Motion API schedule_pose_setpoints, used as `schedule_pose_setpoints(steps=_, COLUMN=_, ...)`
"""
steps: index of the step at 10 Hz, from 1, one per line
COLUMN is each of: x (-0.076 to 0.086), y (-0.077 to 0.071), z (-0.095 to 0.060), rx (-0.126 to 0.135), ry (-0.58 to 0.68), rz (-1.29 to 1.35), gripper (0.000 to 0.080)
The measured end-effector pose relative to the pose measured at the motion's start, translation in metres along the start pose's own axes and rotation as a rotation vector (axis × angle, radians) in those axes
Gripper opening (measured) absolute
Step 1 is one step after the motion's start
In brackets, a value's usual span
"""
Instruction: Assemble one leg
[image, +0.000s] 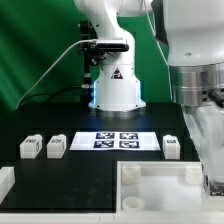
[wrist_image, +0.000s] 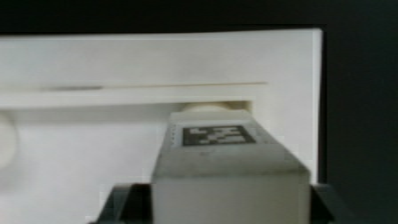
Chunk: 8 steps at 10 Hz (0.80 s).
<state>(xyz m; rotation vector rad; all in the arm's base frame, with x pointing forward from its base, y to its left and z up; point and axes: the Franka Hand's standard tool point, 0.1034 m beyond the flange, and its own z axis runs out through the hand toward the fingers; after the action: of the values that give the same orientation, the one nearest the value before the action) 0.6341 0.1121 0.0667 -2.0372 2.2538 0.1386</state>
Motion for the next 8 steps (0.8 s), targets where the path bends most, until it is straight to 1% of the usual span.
schedule_pose_setpoints(steps=1, x=-0.001, y=0.000, z=0.000, rx=0.002, ry=0.002, rz=0.050, gripper=0.0291)
schedule_pose_setpoints(steps=3, x=-0.001, y=0.000, z=0.000, rx=0.002, ry=0.002, rz=0.046, gripper=0.0291)
schedule_pose_setpoints(steps=4, x=-0.001, y=0.000, z=0.001, rx=0.001, ry=0.002, rz=0.025, gripper=0.0365)
schedule_pose_setpoints(steps=5, x=-0.001, y=0.000, z=0.000, rx=0.005, ry=0.002, rz=-0.069, gripper=0.0542)
schedule_pose_setpoints(steps=6, x=-0.004, y=0.000, z=0.000, rx=0.010, ry=0.000, rz=-0.164, gripper=0.0542)
schedule_pose_setpoints(steps=7, x=-0.009, y=0.001, z=-0.001, rx=0.010, ry=-0.002, rz=-0.238, gripper=0.0627)
schedule_pose_setpoints(steps=8, x=-0.011, y=0.002, z=0.000, rx=0.007, ry=0.006, rz=-0.417, gripper=0.0627)
